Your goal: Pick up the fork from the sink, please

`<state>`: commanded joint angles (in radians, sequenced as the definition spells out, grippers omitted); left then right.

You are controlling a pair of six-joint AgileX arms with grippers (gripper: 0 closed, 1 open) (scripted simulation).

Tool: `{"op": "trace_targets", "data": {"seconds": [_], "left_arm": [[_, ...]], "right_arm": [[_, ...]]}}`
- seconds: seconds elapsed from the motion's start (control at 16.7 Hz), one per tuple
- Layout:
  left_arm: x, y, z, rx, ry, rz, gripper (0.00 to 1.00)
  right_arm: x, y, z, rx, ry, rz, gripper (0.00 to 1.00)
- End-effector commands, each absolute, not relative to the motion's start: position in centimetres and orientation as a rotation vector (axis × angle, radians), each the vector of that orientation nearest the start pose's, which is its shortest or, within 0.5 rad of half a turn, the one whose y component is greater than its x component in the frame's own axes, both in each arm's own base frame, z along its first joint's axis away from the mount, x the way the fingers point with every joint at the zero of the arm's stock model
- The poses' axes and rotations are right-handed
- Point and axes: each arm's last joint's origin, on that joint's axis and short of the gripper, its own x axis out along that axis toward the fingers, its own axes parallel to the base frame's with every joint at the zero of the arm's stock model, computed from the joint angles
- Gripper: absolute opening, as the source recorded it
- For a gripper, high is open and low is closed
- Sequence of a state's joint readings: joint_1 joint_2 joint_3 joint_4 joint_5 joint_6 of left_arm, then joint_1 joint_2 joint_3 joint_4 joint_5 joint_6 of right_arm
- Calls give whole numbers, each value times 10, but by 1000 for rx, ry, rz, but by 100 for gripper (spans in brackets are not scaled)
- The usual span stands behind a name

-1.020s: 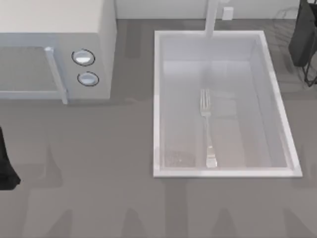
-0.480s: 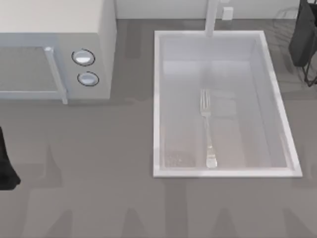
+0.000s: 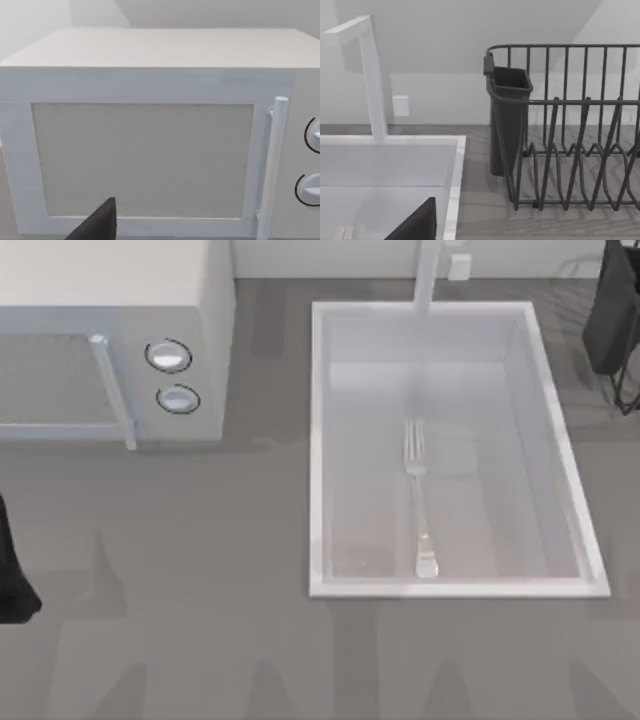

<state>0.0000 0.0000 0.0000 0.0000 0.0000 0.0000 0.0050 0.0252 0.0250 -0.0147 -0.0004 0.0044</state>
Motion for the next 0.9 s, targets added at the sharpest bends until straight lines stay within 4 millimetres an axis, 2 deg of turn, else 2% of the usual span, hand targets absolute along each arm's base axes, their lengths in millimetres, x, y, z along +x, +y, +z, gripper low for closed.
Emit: {"op": "trace_targets", "data": {"seconds": [0.24, 0.48, 0.66, 0.9], "left_arm": [[106, -1, 160, 0, 0, 0, 100], [106, -1, 160, 0, 0, 0, 100], [106, -1, 160, 0, 0, 0, 100], [106, -1, 160, 0, 0, 0, 100]], "right_arm": [[110, 3, 197, 29, 114, 36, 100], [132, 11, 247, 67, 297, 79, 100], [168, 23, 287, 94, 477, 108, 100], [244, 53, 321, 115, 746, 129, 100]]}}
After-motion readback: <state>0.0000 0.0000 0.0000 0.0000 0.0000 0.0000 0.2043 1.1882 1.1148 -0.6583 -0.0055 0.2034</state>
